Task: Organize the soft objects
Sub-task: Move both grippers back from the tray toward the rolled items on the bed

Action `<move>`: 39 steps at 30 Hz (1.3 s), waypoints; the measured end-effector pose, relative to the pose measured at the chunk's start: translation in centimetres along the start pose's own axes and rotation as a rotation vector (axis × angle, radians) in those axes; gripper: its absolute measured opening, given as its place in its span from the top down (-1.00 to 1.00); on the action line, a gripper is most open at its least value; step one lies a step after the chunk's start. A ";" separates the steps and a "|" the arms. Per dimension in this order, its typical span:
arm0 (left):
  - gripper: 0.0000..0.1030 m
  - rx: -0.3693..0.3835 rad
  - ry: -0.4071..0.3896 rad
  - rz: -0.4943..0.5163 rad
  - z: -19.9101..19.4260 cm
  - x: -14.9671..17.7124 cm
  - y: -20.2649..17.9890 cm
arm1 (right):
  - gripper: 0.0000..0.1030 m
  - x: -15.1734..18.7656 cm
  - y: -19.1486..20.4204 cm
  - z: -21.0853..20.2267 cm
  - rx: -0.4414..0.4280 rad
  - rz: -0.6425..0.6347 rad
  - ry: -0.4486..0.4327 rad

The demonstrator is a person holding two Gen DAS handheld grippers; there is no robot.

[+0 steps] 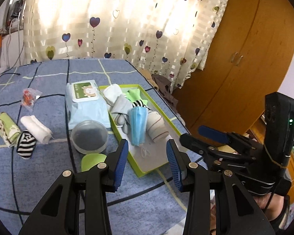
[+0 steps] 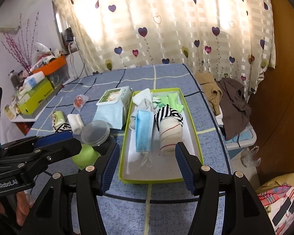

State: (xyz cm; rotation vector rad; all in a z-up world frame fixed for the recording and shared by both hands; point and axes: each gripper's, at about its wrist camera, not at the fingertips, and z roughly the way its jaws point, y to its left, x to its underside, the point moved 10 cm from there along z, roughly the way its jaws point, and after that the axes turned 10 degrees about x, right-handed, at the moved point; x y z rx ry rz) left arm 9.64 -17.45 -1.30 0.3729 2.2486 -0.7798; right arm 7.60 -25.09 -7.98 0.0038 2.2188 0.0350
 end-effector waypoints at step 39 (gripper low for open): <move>0.19 -0.133 -0.038 -0.101 -2.6 0.5 7.4 | -0.14 -1.3 5.2 0.3 -0.075 -0.083 -0.001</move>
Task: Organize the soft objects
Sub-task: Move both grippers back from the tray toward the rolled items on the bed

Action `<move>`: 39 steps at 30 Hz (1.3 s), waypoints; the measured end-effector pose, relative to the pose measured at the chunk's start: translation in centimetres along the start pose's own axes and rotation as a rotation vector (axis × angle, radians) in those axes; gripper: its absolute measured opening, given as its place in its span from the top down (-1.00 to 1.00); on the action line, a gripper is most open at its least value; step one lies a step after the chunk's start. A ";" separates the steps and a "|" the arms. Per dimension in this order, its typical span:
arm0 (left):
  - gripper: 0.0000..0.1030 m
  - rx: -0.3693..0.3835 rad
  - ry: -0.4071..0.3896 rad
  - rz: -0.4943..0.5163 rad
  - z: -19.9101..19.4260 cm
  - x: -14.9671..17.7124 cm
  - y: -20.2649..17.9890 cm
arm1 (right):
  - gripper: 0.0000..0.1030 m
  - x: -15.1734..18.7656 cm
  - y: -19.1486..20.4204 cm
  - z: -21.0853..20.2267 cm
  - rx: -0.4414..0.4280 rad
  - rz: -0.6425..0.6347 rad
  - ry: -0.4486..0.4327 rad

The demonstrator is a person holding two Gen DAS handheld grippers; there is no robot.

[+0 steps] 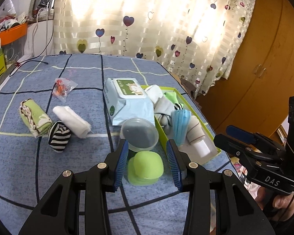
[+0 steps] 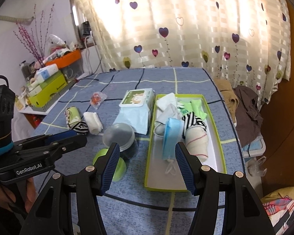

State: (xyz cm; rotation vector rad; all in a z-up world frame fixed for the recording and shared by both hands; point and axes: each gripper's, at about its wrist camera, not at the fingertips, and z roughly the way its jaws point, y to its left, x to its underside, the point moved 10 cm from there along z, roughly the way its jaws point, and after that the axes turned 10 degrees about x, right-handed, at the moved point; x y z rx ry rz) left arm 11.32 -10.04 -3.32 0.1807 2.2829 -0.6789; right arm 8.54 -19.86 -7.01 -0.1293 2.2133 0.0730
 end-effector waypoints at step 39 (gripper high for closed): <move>0.19 -0.153 -0.063 -0.221 -3.7 0.4 13.8 | -0.14 -1.7 12.5 4.6 -0.161 -0.206 0.049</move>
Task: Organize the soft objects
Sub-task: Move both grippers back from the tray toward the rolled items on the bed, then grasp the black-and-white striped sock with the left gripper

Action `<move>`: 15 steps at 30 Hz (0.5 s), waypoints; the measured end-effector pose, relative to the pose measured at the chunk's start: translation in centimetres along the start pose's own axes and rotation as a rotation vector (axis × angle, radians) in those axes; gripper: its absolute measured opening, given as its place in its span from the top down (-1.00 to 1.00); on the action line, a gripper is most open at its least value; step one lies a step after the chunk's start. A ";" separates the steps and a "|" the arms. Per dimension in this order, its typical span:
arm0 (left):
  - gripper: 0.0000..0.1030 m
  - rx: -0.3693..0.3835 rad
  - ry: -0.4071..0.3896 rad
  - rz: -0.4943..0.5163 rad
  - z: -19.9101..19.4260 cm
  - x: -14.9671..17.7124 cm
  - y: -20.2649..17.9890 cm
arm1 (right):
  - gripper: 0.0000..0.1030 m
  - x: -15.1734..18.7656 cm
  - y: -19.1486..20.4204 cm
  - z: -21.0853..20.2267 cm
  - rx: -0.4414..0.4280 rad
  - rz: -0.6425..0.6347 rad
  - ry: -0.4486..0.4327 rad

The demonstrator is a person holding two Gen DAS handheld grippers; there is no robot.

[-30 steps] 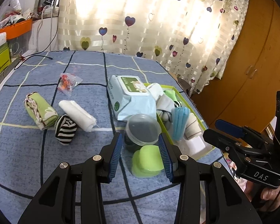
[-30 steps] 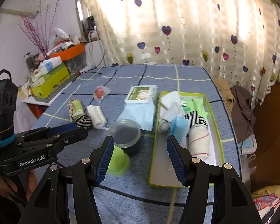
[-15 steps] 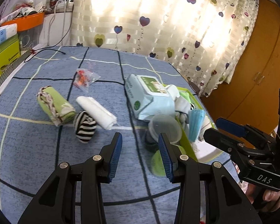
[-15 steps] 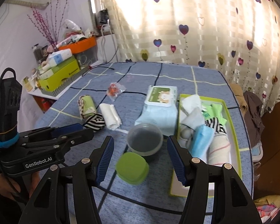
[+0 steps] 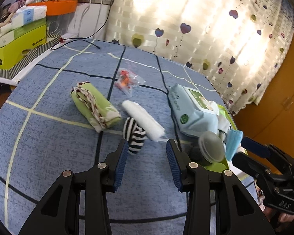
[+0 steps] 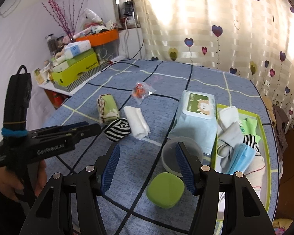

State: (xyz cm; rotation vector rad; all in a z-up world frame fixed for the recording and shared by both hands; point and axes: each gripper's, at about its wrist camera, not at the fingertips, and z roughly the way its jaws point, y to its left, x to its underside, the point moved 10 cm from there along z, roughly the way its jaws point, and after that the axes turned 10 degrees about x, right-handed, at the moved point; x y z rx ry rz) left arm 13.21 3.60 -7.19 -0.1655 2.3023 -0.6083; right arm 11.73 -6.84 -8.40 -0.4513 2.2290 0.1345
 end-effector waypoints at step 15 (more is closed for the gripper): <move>0.19 -0.063 0.085 0.035 5.8 0.1 1.8 | -0.14 -0.2 0.1 1.3 0.001 -0.011 0.022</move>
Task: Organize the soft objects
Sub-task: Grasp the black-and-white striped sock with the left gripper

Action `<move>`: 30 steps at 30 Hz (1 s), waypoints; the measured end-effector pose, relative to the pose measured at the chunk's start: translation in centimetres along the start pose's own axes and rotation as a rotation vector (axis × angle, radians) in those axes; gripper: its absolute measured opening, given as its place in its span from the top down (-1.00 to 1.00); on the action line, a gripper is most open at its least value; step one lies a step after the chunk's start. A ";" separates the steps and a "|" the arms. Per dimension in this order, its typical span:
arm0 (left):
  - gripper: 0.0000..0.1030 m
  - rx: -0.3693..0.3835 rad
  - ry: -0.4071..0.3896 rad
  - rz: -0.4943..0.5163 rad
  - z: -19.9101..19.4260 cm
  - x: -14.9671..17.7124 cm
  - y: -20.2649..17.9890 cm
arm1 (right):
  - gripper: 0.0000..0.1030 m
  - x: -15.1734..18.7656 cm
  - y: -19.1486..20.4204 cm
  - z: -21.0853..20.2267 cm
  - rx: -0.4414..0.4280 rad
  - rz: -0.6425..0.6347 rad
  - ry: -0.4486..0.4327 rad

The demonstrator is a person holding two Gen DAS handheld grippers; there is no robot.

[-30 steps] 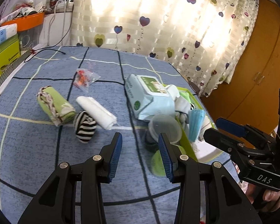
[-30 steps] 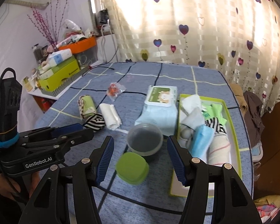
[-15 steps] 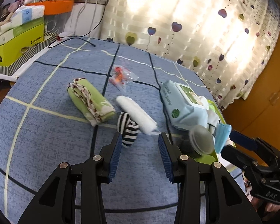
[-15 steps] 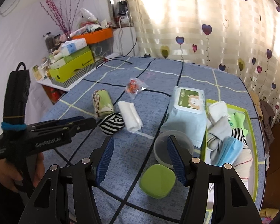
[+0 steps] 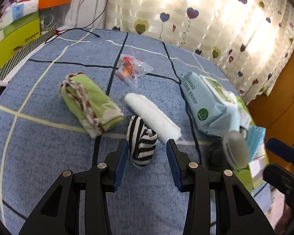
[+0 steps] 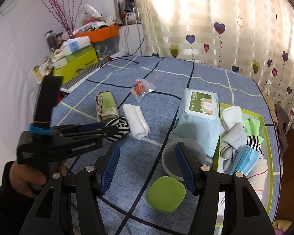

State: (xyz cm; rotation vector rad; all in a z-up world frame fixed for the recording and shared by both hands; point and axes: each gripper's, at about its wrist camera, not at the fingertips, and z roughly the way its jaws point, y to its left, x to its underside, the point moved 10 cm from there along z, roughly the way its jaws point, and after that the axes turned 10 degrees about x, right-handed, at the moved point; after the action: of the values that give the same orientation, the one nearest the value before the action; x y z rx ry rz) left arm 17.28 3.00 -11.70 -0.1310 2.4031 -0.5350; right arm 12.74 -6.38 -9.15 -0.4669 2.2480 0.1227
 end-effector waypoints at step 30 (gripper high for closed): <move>0.81 -0.003 -0.042 -0.036 -2.0 1.1 3.8 | -0.15 -2.7 4.4 7.2 0.019 -0.101 0.096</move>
State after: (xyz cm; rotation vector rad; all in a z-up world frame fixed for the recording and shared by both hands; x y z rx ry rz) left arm 15.29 6.89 -12.48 -0.1852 2.3647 -0.5396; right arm 17.84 0.15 -12.20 -0.5856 2.3119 0.0277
